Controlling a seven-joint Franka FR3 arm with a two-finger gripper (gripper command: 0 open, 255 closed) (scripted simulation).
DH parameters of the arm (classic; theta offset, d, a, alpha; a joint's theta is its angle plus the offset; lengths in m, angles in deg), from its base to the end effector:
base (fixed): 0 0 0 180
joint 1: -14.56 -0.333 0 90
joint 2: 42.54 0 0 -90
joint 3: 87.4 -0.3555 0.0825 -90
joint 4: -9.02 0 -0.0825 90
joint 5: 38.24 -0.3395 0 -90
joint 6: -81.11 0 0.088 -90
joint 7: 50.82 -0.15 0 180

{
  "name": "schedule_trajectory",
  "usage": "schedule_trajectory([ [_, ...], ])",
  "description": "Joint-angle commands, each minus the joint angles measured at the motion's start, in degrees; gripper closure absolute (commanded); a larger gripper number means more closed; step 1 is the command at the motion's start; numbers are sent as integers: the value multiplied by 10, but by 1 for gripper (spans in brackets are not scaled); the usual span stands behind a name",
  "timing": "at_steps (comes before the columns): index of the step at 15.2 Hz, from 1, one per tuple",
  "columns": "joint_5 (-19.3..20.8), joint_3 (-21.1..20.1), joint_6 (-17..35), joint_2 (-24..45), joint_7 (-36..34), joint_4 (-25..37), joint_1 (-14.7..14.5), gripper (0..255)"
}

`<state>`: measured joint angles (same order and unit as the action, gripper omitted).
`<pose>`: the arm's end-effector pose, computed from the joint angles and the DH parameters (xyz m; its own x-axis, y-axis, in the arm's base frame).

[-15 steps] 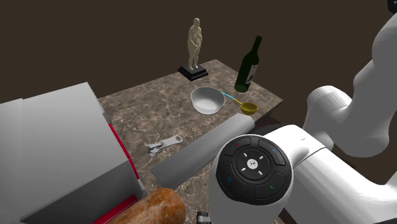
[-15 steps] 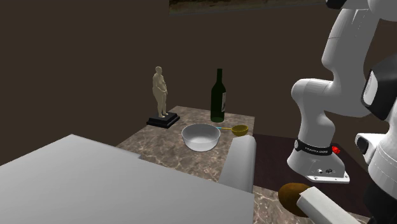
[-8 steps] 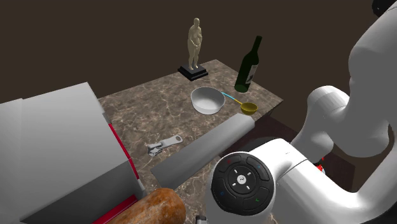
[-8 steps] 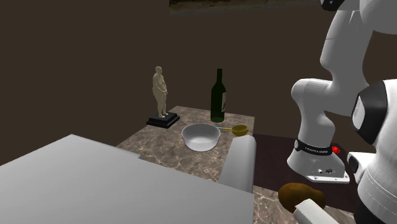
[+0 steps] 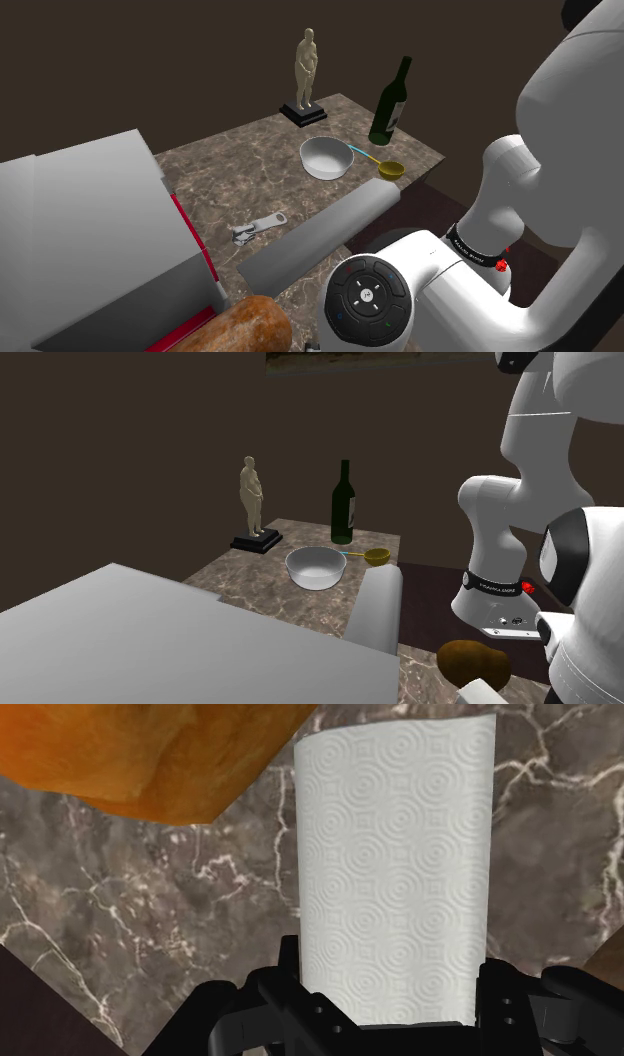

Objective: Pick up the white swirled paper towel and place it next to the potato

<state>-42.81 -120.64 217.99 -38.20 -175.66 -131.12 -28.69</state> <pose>0.0993 0.4302 0.2982 0.6182 -0.7860 -0.0019 -0.7767 -0.6112 0.1520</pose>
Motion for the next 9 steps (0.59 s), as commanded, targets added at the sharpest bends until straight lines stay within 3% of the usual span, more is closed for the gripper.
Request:
schedule_trajectory([
  [1,0,0,1,1,0,-1,0,255],
  [4,0,0,1,1,0,-1,0,255],
  [5,0,0,1,1,0,-1,0,0],
  [9,0,0,1,1,0,-1,0,0],
])
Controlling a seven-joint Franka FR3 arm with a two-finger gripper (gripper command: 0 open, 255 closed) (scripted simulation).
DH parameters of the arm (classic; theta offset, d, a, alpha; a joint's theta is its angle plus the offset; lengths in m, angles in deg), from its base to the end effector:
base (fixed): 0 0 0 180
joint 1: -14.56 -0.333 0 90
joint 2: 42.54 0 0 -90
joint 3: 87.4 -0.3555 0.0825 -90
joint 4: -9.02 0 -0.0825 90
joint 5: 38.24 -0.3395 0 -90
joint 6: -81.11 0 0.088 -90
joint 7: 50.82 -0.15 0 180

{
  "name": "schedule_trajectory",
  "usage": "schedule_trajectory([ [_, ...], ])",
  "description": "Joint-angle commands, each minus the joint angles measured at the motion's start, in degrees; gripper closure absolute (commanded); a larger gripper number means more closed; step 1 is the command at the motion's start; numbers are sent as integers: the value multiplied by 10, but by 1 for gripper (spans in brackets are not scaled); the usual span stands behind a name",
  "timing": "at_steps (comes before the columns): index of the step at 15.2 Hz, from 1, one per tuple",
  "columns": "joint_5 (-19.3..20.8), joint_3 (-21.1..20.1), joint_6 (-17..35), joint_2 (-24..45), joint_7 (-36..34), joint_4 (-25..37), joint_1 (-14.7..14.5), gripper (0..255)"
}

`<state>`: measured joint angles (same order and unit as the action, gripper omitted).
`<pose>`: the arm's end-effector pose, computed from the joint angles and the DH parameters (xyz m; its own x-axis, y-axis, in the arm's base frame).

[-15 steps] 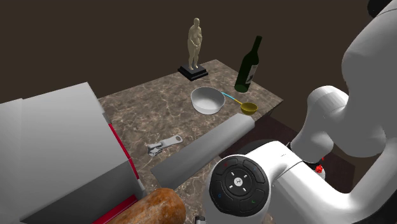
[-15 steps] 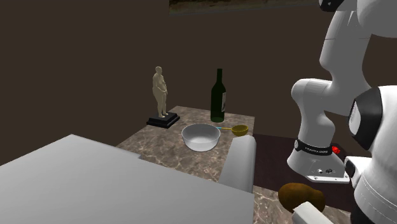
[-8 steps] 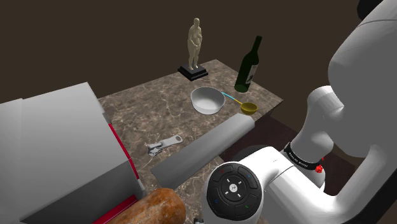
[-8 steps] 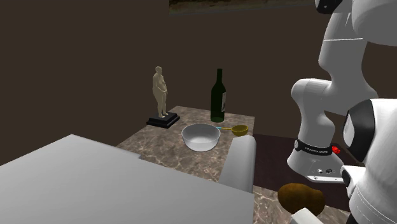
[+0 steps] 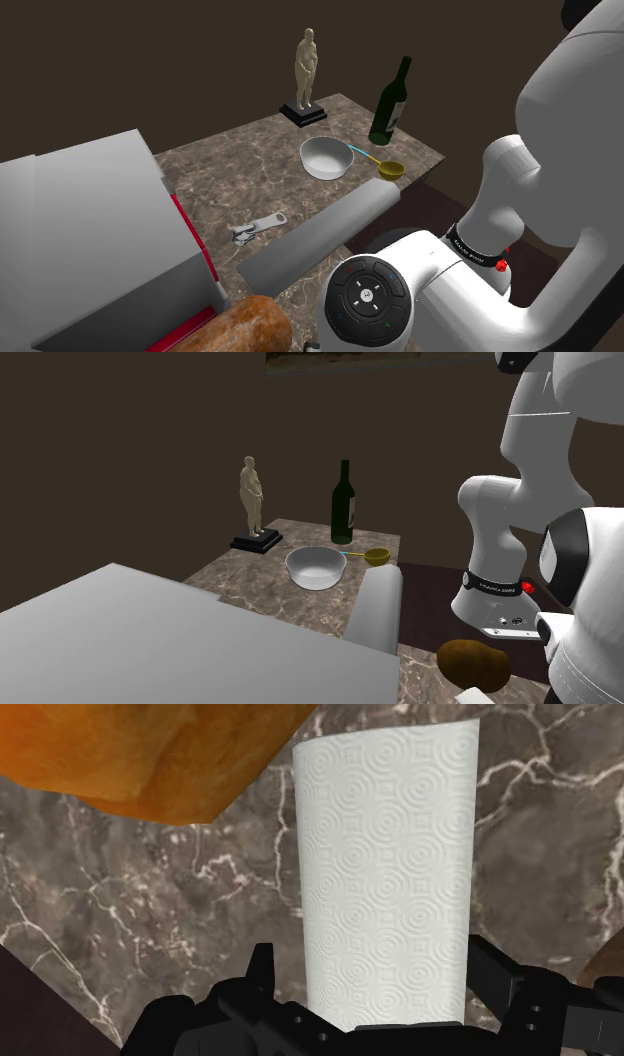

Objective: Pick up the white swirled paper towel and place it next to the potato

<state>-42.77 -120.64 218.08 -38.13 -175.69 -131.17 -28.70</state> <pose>0.0992 0.4301 0.2976 0.6183 -0.7860 -0.0017 -0.7766 -0.6113 0.1523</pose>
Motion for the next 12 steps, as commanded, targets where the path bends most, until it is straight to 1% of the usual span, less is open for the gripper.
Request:
schedule_trajectory([
  [1,0,0,0,0,0,0,0,0],
  [5,-34,0,-81,-58,26,30,7,0],
  [12,-34,0,-81,-58,26,30,6,0],
])
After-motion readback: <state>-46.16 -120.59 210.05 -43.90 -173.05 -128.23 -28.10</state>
